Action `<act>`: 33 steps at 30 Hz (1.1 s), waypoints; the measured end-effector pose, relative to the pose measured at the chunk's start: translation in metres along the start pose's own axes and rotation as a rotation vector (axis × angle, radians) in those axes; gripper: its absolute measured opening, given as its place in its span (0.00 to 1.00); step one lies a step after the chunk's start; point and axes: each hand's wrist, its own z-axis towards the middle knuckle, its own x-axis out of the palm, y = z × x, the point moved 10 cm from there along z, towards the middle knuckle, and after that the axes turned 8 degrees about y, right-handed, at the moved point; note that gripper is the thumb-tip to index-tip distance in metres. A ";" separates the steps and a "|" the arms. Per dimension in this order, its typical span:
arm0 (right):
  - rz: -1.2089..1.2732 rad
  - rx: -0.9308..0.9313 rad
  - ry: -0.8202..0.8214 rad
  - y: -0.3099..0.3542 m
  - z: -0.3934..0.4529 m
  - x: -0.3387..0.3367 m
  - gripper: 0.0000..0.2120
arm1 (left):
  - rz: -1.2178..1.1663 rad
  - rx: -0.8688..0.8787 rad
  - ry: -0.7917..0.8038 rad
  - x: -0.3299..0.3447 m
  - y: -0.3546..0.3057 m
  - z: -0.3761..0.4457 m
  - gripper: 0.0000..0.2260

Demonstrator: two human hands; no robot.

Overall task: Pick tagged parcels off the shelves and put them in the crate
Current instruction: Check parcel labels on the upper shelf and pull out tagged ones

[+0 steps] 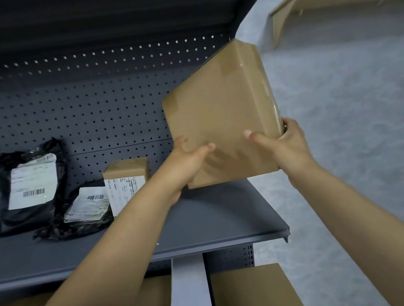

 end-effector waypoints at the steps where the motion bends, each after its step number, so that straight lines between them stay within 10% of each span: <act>1: -0.137 -0.053 -0.078 0.010 -0.005 -0.001 0.43 | -0.093 0.014 0.073 0.016 -0.010 -0.003 0.39; 8: -0.567 -0.416 -0.161 0.055 -0.062 0.043 0.46 | -0.496 0.064 0.195 0.043 -0.040 -0.011 0.17; 13: -0.476 -0.586 0.059 0.070 -0.088 0.072 0.32 | -0.683 -0.002 -0.065 0.004 -0.006 -0.004 0.51; 19: -0.385 -0.723 0.329 0.072 -0.094 0.095 0.20 | -0.573 0.060 -0.325 -0.048 0.019 -0.004 0.38; 26: -0.276 -0.166 0.051 0.014 -0.021 0.019 0.23 | -0.456 0.144 -0.149 -0.086 0.034 -0.009 0.24; 33: 0.229 0.256 0.446 -0.029 -0.027 0.035 0.23 | -0.480 0.140 -0.014 -0.077 0.038 -0.019 0.32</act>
